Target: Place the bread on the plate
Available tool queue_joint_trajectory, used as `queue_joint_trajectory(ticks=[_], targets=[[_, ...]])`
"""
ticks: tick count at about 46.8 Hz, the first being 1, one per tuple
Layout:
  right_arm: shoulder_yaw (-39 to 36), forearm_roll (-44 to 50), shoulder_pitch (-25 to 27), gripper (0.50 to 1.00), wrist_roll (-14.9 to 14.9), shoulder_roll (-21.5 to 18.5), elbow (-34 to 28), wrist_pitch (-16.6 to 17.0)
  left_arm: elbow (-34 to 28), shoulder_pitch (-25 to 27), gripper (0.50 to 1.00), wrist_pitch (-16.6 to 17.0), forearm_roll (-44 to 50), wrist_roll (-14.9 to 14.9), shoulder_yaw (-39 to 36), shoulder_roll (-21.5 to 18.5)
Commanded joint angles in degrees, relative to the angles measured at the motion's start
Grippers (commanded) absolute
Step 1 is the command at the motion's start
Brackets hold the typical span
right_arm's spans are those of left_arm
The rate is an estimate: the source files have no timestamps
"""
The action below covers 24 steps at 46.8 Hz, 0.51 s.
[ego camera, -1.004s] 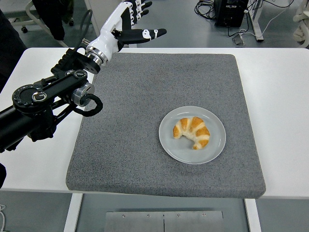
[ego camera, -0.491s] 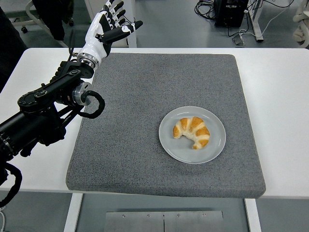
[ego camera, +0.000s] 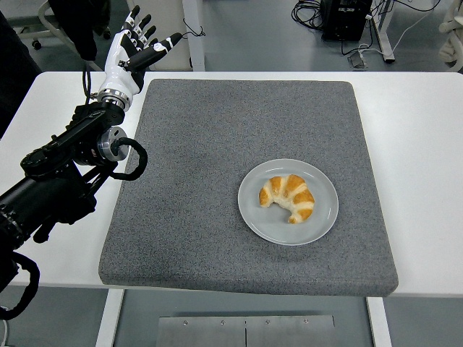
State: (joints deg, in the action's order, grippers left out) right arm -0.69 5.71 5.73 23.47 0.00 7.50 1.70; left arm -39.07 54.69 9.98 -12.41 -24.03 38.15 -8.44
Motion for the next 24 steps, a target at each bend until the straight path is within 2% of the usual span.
queue_joint_trajectory(ticks=[1, 8, 12, 18, 24], targets=[[0.16, 0.00, -0.02, 1.000, 0.00, 0.00, 0.05, 0.06, 1.18, -0.02, 0.972, -1.01, 1.07, -0.05, 0.43, 0.09], [0.07, 0.00, -0.10, 1.000, 0.00, 0.00, 0.05, -0.03, 5.92, -0.02, 0.972, -6.90, 5.90, -0.05, 1.58, 0.62], [0.07, 0.00, -0.10, 1.000, 0.00, 0.00, 0.05, 0.06, 9.18, 0.15, 0.972, -9.19, 7.83, -0.05, 1.75, 1.50], [0.07, 0.00, -0.10, 1.000, 0.00, 0.00, -0.03, 0.06, 11.20, 0.24, 0.972, -13.32, 9.51, -0.05, 3.24, 2.20], [0.34, 0.00, -0.10, 1.000, 0.00, 0.00, 0.05, 0.06, 12.43, 0.15, 0.972, -13.94, 9.86, 0.13, 3.69, 3.52]])
